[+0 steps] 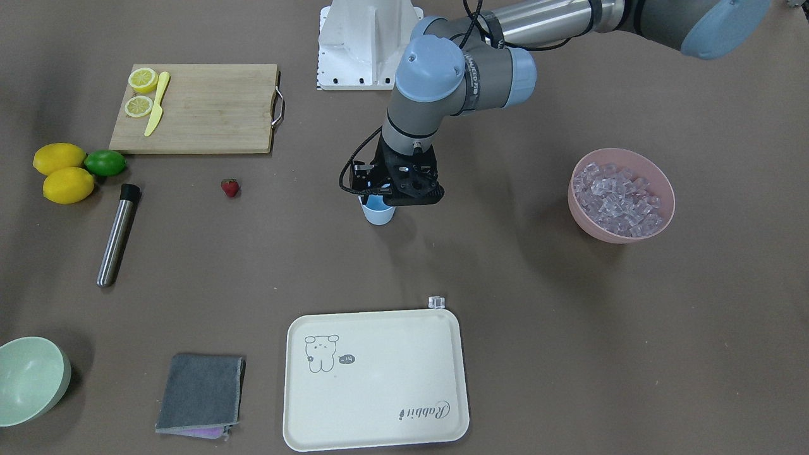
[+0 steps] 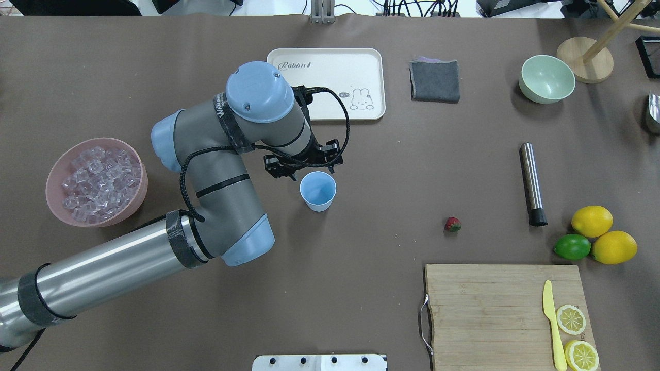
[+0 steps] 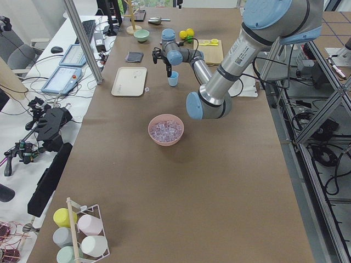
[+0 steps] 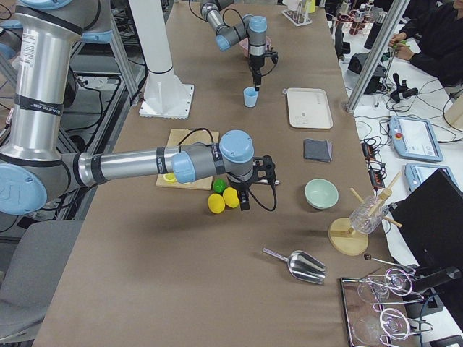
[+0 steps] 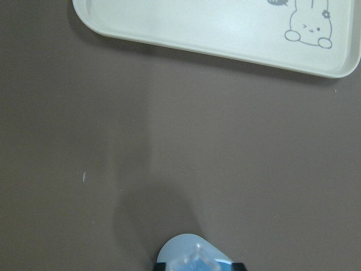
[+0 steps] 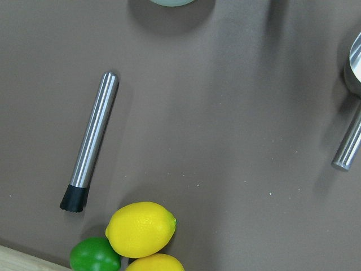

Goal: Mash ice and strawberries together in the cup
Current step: 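Carry the ice cube over the light-blue cup and open the left gripper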

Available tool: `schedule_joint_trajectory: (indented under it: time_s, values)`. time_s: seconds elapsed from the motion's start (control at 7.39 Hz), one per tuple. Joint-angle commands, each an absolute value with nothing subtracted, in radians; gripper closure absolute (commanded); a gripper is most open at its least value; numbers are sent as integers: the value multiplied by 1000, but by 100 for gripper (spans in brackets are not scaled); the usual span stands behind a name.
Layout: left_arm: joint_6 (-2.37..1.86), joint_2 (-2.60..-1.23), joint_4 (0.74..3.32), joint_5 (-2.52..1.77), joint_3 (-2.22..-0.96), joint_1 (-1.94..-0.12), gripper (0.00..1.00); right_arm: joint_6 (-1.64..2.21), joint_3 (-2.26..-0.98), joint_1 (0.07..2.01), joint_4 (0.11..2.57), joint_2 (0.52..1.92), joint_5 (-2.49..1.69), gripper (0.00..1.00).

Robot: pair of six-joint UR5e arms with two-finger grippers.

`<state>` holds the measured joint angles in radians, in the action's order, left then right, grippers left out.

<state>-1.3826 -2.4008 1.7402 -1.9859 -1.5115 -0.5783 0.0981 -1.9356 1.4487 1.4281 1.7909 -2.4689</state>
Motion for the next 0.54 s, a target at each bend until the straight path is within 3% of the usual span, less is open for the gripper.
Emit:
schedule_joint_trajectory:
  time_s: [0.0, 0.41]
  values:
    - [-1385, -2393, 1733, -1993, -1540, -581, 5, 98, -1939, 1450, 1428, 1795, -2470, 0]
    - [-1192, -2255, 1566, -2000, -1752, -662, 7, 95, -1940, 1450, 1427, 1795, -2468, 0]
